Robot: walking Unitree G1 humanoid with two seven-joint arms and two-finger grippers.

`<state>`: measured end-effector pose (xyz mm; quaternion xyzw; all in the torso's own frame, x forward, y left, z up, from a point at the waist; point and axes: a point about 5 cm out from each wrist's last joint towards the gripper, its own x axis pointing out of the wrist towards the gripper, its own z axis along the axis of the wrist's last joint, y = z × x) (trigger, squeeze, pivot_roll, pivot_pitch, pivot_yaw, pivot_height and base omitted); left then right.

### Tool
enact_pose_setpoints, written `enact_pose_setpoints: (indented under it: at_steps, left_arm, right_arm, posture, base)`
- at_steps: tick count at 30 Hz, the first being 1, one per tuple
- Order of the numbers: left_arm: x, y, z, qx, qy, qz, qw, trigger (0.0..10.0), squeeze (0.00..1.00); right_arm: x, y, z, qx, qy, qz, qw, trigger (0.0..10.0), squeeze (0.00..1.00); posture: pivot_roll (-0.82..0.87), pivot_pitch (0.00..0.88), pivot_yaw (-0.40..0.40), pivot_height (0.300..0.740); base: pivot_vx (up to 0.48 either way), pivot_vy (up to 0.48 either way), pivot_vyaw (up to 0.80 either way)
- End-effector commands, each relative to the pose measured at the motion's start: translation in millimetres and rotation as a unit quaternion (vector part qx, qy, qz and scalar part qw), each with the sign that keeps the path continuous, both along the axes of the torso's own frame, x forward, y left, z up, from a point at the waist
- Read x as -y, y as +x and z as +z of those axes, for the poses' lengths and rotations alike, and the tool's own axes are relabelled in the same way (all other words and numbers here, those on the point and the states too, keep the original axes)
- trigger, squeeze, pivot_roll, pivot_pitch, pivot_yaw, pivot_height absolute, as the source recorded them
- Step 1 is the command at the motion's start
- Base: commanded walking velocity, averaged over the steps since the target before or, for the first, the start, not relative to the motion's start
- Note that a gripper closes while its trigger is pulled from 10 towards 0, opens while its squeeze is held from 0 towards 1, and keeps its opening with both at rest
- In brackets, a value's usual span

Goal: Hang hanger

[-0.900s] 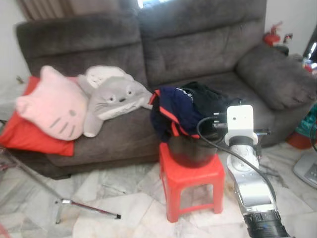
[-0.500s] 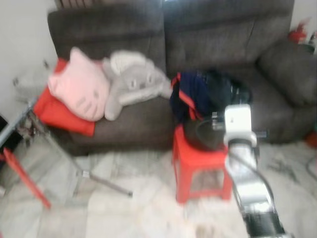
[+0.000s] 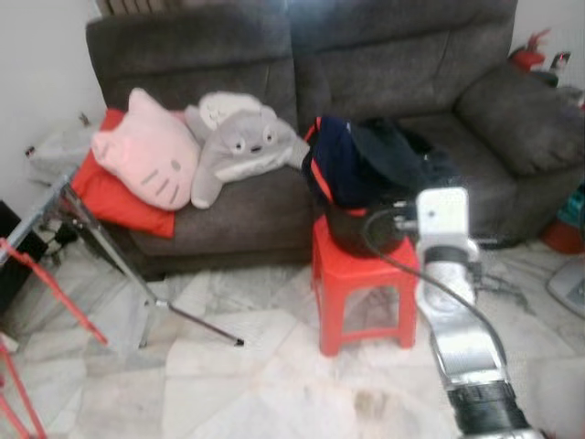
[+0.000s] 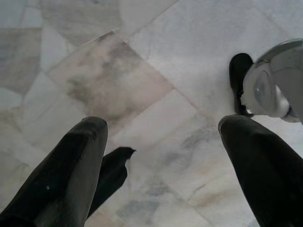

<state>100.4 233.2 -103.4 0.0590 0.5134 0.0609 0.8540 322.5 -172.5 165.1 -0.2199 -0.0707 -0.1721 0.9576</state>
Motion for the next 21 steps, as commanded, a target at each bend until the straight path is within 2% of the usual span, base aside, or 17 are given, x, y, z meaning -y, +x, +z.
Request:
enact_pose_setpoints:
  at_steps: [1, 3, 5, 9, 10, 11, 13, 14, 15, 18, 21]
  left_arm:
    - [-4.8, -6.2, -0.4, -0.009, 0.006, 0.001, 1.000, 10.0, 0.00]
    - [-4.8, -6.1, -0.4, -0.008, 0.007, -0.001, 1.000, 10.0, 0.00]
    - [-5.1, -6.7, -0.5, -0.011, 0.012, -0.002, 1.000, 10.0, 0.00]
    - [-5.1, -6.8, -0.6, -0.011, 0.013, -0.003, 1.000, 10.0, 0.00]
    - [-5.1, -7.1, -0.7, -0.012, 0.013, -0.001, 1.000, 10.0, 0.00]
    - [-5.1, -7.2, -0.7, -0.012, 0.013, 0.000, 1.000, 10.0, 0.00]
    - [-4.7, -7.3, -0.8, -0.012, 0.012, 0.000, 1.000, 10.0, 0.00]
    - [-4.3, -7.3, -0.9, -0.012, 0.012, 0.001, 1.000, 10.0, 0.00]
    - [-4.3, -7.3, -0.9, -0.012, 0.012, 0.001, 1.000, 10.0, 0.00]
    - [-4.0, -7.4, -1.0, -0.011, 0.011, 0.004, 1.000, 10.0, 0.00]
    - [-4.1, -7.3, -1.0, -0.010, 0.011, 0.006, 1.000, 10.0, 0.00]
  right_arm:
    - [4.5, 0.1, 6.2, 0.016, -0.008, -0.014, 1.000, 10.0, 0.00]
    - [9.5, 0.5, 6.7, 0.017, -0.010, -0.025, 0.999, 10.0, 0.00]
    - [23.9, 1.3, 6.7, 0.015, -0.003, -0.054, 0.998, 10.0, 0.00]
    - [33.5, 1.9, 8.0, 0.018, 0.001, -0.073, 0.997, 10.0, 0.00]
    - [47.6, 3.0, 10.4, 0.022, 0.016, -0.101, 0.995, 10.0, 0.00]
    - [52.2, 3.2, 10.7, 0.022, 0.026, -0.111, 0.993, 10.0, 0.00]
    - [69.5, 2.5, 8.6, 0.021, 0.066, -0.147, 0.987, 10.0, 0.00]
    - [88.0, -0.6, 7.5, 0.024, 0.089, -0.190, 0.977, 10.0, 0.00]
    - [88.0, -0.6, 7.5, 0.024, 0.089, -0.190, 0.977, 10.0, 0.00]
    - [104.8, -6.3, 8.7, 0.037, 0.107, -0.233, 0.966, 10.0, 0.00]
    - [116.7, -11.9, 17.2, 0.074, 0.114, -0.262, 0.955, 10.0, 0.00]
  posture:
    - [-0.20, 0.000, 0.163, 0.740]
    - [-0.20, 0.000, 0.163, 0.740]
    - [-0.20, 0.000, 0.162, 0.740]
    - [-0.20, 0.000, 0.162, 0.740]
    - [-0.20, 0.000, 0.164, 0.740]
    - [-0.20, 0.000, 0.164, 0.740]
    - [-0.20, 0.000, 0.162, 0.740]
    - [-0.19, 0.000, 0.159, 0.740]
    - [-0.19, 0.000, 0.159, 0.740]
    - [-0.19, 0.000, 0.156, 0.740]
    - [-0.19, 0.000, 0.157, 0.740]
  base:
    - [-0.274, 0.000, 0.00]
    - [-0.137, 0.000, 0.00]
    - [0.000, 0.000, 0.00]
    - [0.000, 0.000, 0.00]
    - [0.000, 0.000, 0.00]
    - [0.000, 0.000, 0.00]
    - [0.000, 0.000, 0.00]
    - [0.000, 0.000, 0.00]
    - [0.000, 0.000, 0.00]
    - [0.000, 0.000, 0.00]
    - [0.000, 0.000, 0.00]
